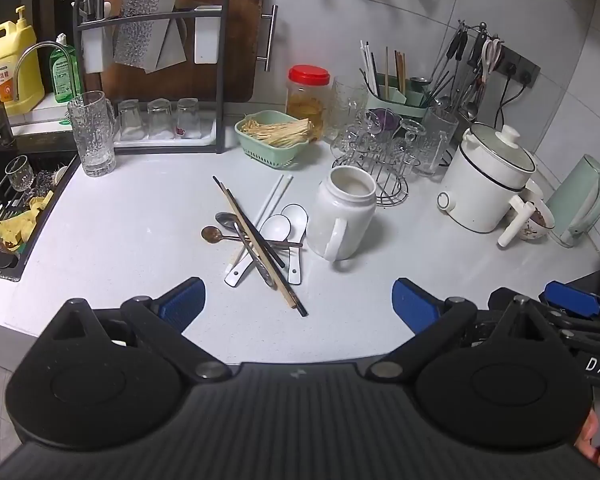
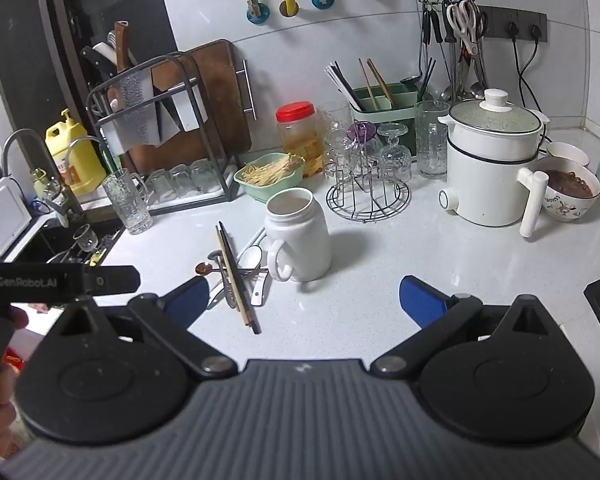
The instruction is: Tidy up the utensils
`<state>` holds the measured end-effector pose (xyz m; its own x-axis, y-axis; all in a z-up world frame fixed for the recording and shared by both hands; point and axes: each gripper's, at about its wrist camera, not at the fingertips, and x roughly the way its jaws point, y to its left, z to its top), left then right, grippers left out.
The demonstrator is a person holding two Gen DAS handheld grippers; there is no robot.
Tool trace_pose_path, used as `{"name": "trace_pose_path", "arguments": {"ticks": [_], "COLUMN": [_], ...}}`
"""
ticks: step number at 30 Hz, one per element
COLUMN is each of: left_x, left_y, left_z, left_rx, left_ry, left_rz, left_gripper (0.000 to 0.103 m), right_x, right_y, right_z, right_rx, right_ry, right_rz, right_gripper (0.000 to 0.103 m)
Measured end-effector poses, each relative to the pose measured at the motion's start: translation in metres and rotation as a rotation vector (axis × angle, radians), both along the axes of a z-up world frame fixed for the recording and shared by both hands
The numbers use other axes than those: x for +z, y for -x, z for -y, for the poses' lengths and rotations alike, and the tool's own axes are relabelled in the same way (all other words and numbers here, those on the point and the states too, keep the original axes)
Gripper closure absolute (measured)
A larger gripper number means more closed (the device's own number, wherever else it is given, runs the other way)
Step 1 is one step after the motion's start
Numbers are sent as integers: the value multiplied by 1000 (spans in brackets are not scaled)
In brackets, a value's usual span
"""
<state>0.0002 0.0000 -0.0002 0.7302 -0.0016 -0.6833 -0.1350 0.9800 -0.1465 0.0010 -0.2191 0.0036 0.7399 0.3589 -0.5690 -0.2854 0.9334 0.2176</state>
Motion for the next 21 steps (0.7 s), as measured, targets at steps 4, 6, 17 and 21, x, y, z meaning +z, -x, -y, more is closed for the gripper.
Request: {"name": "trace_pose_path", "arguments": {"ticks": [4,6,17,21], "left_x": [1,1,0,-1], "left_y": [1,1,-8,-12], "left_z": [0,1,0,-1], "left_rx": [-2,-4,-11,-12], "left_ry": [3,3,15,20], "left_rz": [5,2,-20,-29], "left_gripper": [2,2,2,2], "right_x": [-1,-1,1,0], "right_y": [0,1,-1,-5], "right_z": [0,1,0,1], "right_rx": [-1,-1,-17,-27], "right_ry": [-1,-3,-9,-18], "right_rz": [-6,-5,-2,-6], "right_gripper": [0,0,0,0]}}
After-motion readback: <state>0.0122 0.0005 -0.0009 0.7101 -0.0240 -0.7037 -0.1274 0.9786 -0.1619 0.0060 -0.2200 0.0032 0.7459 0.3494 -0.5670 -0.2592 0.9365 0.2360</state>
